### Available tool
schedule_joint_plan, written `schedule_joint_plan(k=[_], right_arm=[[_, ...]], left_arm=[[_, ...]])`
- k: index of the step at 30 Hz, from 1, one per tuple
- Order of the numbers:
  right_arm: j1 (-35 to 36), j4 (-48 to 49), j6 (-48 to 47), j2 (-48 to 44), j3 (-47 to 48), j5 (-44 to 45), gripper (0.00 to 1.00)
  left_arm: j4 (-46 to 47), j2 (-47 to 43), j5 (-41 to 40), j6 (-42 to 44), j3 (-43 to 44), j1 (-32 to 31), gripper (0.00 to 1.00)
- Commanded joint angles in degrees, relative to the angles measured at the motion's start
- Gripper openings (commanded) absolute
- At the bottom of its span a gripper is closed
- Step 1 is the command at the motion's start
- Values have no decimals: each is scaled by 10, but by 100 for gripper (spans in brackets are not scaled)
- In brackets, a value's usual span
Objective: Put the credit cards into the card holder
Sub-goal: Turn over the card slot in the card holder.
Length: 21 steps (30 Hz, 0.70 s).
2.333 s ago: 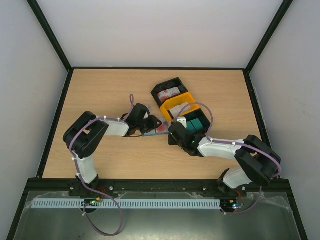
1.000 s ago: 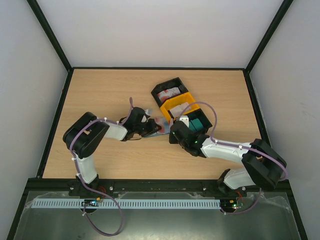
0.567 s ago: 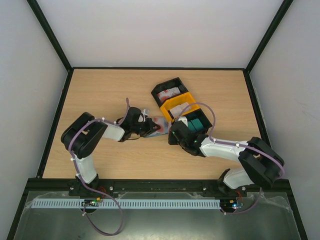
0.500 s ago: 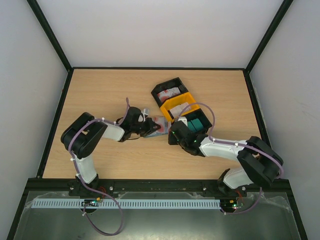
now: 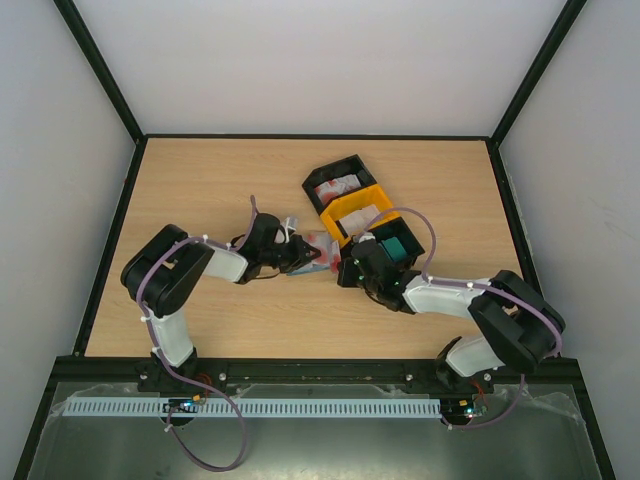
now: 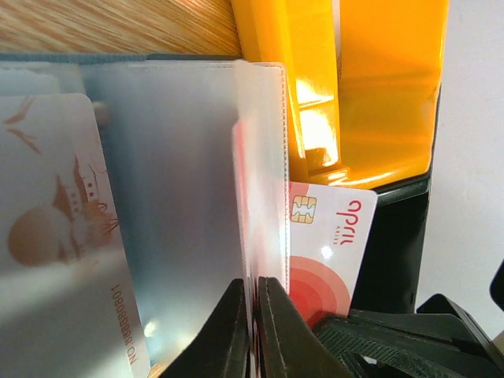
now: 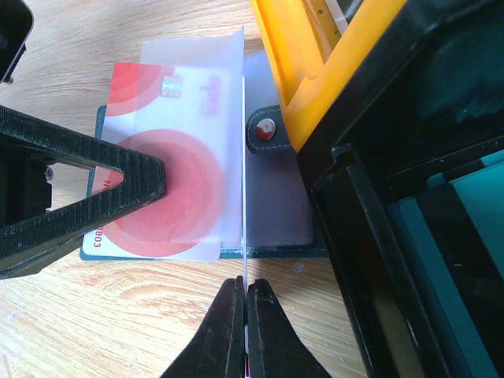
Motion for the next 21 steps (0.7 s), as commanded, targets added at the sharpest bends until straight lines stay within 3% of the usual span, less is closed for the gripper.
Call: schedule_joint_plan(k=[1, 12, 21], right_arm=[[-10, 60, 9, 8, -21, -44, 2], [-25, 111, 28, 23, -44, -61, 2], [-30, 118, 34, 37, -48, -57, 2]], left_arm=[[12, 0, 7, 8, -3, 5, 7], [-38, 6, -17, 41, 5, 6, 21], [-108, -9, -38, 78, 19, 1, 50]])
